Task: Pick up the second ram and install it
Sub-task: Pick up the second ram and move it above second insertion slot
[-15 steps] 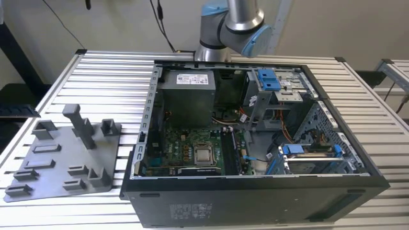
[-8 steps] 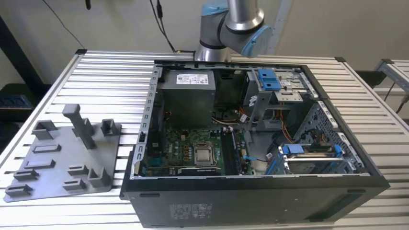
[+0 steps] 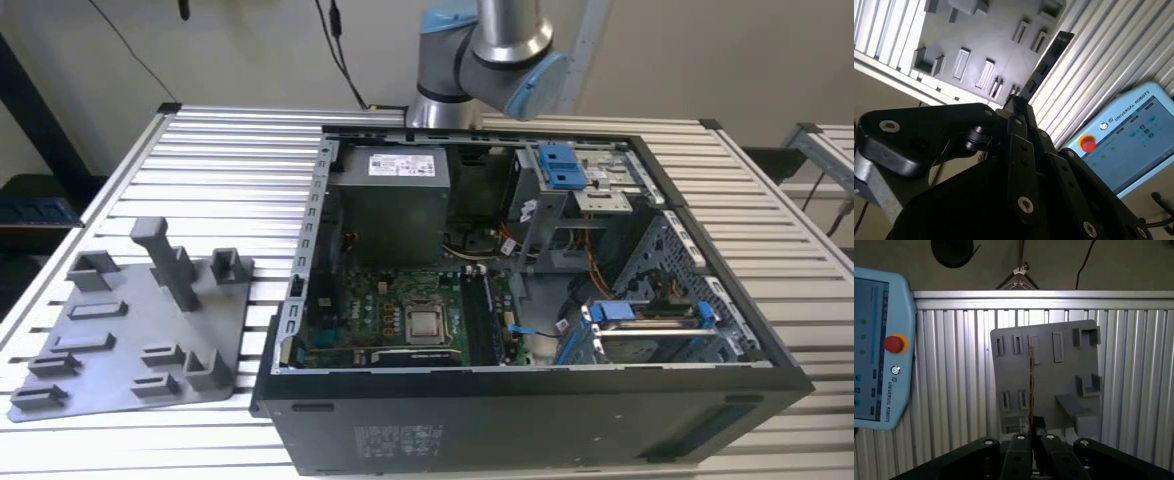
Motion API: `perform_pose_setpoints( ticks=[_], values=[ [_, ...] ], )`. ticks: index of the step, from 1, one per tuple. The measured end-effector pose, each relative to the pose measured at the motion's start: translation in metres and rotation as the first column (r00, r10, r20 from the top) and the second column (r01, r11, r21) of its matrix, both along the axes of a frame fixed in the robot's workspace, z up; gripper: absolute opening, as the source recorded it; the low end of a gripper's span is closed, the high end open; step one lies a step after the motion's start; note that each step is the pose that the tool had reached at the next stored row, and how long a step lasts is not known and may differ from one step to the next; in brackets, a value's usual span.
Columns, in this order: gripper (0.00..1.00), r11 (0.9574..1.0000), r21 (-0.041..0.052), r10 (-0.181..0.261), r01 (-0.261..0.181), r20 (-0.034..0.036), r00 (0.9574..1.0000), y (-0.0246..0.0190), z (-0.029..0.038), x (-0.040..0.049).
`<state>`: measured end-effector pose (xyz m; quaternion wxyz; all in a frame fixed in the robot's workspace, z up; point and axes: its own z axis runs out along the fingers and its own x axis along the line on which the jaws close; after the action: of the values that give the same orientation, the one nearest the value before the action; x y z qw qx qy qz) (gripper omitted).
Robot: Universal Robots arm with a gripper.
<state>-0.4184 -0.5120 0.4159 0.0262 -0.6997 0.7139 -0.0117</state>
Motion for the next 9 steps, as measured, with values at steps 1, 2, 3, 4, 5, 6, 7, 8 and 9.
perform_pose_setpoints(
  ticks=[1,2,3,4,5,6,7,8,9],
  values=[
    [0.14,1.0000,0.0000,0.000,0.000,-0.0010,1.0000,0.0000,0.0000,0.0037],
    [0.14,1.0000,-0.0001,0.000,0.000,-0.0017,1.0000,0.0000,0.0000,0.0071],
    [0.14,1.0000,0.0000,0.000,0.000,-0.0024,1.0000,0.0000,0.0000,0.0108],
    [0.14,1.0000,0.0000,0.000,0.000,-0.0034,1.0000,0.0000,0.0000,0.0152],
    [0.14,1.0000,0.0000,0.000,0.000,-0.0043,1.0000,0.0000,0.0000,0.0195],
    [0.14,1.0000,0.0001,0.000,0.000,-0.0052,1.0000,0.0000,0.0000,0.0235],
    [0.14,1.0000,0.0001,0.000,0.000,-0.0061,1.0000,0.0000,0.0000,0.0277],
    [0.14,1.0000,0.0000,0.000,0.000,-0.0071,1.0000,0.0000,0.0000,0.0319],
    [0.14,1.0000,0.0000,0.000,0.000,-0.0079,1.0000,0.0000,0.0000,0.0361]
  ],
)
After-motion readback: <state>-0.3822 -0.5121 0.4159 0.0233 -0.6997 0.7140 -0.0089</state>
